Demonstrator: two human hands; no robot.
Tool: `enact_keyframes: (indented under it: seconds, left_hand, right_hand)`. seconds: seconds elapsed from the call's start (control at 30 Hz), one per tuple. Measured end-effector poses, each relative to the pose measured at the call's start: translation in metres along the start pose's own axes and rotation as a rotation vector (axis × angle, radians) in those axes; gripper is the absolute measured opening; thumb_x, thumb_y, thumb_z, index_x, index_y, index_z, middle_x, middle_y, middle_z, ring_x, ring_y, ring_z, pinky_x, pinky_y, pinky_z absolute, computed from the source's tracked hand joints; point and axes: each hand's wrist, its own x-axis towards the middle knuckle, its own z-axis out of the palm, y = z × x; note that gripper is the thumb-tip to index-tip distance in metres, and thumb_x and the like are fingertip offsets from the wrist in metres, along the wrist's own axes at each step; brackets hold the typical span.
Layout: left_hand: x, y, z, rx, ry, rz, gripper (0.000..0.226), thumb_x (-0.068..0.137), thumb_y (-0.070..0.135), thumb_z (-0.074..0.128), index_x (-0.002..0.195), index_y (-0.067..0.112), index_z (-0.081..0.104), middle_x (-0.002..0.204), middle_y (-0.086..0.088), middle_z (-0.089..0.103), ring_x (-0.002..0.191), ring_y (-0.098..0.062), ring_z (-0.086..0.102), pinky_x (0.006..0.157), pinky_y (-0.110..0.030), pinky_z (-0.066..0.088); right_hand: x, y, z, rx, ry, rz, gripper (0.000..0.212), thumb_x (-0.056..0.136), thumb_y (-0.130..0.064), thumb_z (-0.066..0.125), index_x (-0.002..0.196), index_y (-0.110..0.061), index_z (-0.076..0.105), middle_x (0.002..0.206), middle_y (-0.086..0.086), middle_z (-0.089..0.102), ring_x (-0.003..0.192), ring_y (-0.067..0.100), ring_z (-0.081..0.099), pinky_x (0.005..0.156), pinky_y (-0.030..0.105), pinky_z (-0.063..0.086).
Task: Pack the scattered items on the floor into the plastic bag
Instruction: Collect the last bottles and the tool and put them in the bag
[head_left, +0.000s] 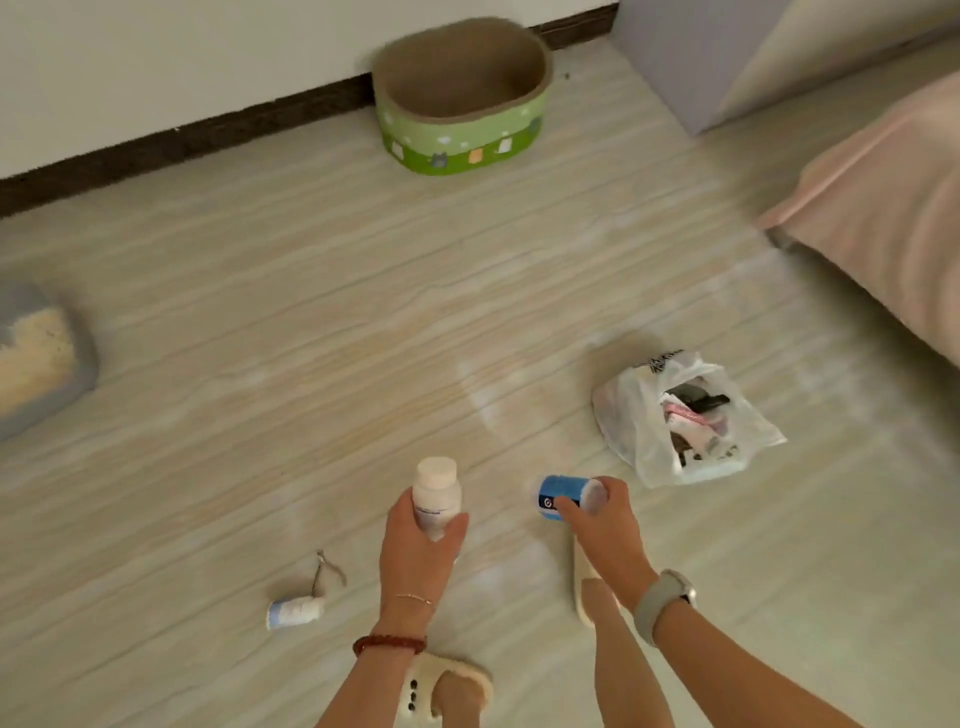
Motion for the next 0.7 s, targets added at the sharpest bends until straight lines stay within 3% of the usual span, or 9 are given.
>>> enact_keyframes:
  seconds: [0.1, 0.2, 0.37, 0.47, 0.57, 0.7]
  left_hand:
    - [-0.025, 0.044, 0.058, 0.020, -0.157, 0.008, 0.045, 0.071, 0.017, 0.074, 0.110, 0.021, 0.052, 0.109, -0.002, 0.059, 0.095, -0.018, 0.057, 0.080, -0.026, 0.040]
    - [-0.036, 0.085, 0.121, 0.053, -0.256, -0.020, 0.047, 0.072, 0.016, 0.073, 0.114, 0.016, 0.053, 0.107, -0.002, 0.059, 0.093, -0.018, 0.057, 0.081, -0.026, 0.041]
    - [-0.020, 0.142, 0.230, 0.250, -0.393, -0.044, 0.031, 0.076, 0.018, 0.069, 0.099, 0.018, 0.050, 0.097, 0.000, 0.057, 0.085, -0.016, 0.055, 0.075, -0.025, 0.038]
    - [0.007, 0.162, 0.302, 0.322, -0.392, -0.093, 0.036, 0.078, 0.018, 0.066, 0.109, 0.011, 0.051, 0.093, -0.001, 0.057, 0.080, -0.016, 0.055, 0.070, -0.024, 0.039]
    - [0.034, 0.171, 0.357, 0.360, -0.398, -0.095, 0.043, 0.080, 0.019, 0.064, 0.118, 0.011, 0.044, 0.094, -0.003, 0.056, 0.078, -0.018, 0.054, 0.057, -0.021, 0.038]
    - [0.088, 0.150, 0.438, 0.447, -0.467, -0.132, 0.054, 0.081, 0.018, 0.062, 0.128, 0.013, 0.035, 0.102, -0.007, 0.056, 0.085, -0.025, 0.057, 0.073, -0.030, 0.044]
  right_hand:
    - [0.008, 0.017, -0.070, 0.090, 0.099, 0.101, 0.047, 0.078, -0.018, 0.067, 0.116, -0.015, 0.040, 0.113, 0.013, 0.052, 0.096, 0.034, 0.057, 0.079, 0.042, 0.050]
    - [0.035, 0.029, -0.134, 0.187, 0.176, 0.158, 0.055, 0.079, -0.010, 0.064, 0.126, -0.017, 0.037, 0.128, 0.020, 0.044, 0.105, 0.040, 0.054, 0.089, 0.053, 0.049]
    - [0.114, 0.035, -0.227, 0.183, 0.193, 0.209, 0.051, 0.082, -0.008, 0.060, 0.128, -0.012, 0.038, 0.127, 0.020, 0.039, 0.101, 0.037, 0.054, 0.080, 0.041, 0.052]
    - [0.176, 0.048, -0.267, 0.090, 0.160, 0.283, 0.047, 0.082, -0.020, 0.060, 0.123, -0.010, 0.040, 0.120, 0.019, 0.050, 0.100, 0.034, 0.055, 0.083, 0.040, 0.049]
    - [0.220, 0.060, -0.283, 0.013, 0.075, 0.350, 0.044, 0.085, -0.032, 0.054, 0.120, -0.010, 0.040, 0.100, 0.009, 0.055, 0.088, 0.027, 0.053, 0.074, 0.035, 0.044]
    - [0.292, 0.098, -0.279, -0.049, 0.104, 0.348, 0.043, 0.085, -0.034, 0.054, 0.118, -0.010, 0.040, 0.102, 0.011, 0.057, 0.090, 0.027, 0.052, 0.079, 0.037, 0.046]
